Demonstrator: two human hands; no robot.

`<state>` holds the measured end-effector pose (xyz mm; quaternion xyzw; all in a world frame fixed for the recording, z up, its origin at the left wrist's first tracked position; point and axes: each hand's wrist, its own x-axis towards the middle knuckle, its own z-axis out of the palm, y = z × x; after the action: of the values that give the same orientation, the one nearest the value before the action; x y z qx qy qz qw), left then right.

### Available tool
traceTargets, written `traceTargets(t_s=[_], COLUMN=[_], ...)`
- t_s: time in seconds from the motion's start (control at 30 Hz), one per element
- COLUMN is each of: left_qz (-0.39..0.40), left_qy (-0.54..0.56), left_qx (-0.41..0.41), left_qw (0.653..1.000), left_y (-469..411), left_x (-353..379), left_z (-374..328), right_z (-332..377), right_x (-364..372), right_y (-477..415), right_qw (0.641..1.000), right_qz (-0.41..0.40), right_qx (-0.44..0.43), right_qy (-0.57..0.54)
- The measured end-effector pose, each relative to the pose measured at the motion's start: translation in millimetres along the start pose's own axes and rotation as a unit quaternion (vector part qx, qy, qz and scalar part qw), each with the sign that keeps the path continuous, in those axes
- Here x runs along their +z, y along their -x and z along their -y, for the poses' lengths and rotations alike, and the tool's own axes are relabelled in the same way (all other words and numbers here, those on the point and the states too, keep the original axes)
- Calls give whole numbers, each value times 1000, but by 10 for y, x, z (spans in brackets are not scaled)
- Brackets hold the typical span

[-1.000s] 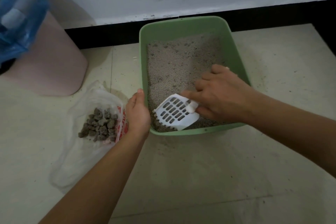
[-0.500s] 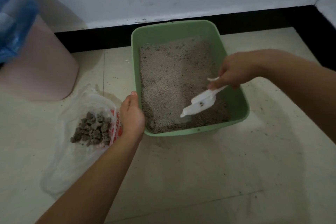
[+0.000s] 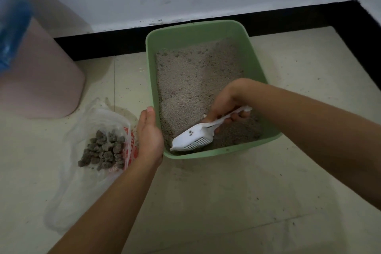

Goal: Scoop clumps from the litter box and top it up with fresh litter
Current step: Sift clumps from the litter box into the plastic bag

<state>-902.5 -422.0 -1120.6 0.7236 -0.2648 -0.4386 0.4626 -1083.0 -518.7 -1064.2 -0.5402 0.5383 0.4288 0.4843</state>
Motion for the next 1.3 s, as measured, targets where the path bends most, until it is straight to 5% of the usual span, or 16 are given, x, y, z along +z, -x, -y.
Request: traceTargets(t_s=[0.3, 0.67, 1.17, 1.3], left_qz=[1, -7, -3, -3], left_qy=[10, 12, -2, 4], left_qx=[11, 11, 10, 9], left_qw=[1000, 1000, 1000, 1000], left_y=[11, 41, 26, 13], left_x=[12, 24, 5, 4], left_z=[17, -25, -21, -13], right_z=[-260, -166, -247, -327], right_x=[576, 888, 452, 332], right_y=[125, 71, 77, 139], right_qw=[985, 940, 929, 909], right_qz=[-135, -331, -326, -400], right_qx=[-104, -69, -101, -78], right_qy=[-15, -37, -147, -84])
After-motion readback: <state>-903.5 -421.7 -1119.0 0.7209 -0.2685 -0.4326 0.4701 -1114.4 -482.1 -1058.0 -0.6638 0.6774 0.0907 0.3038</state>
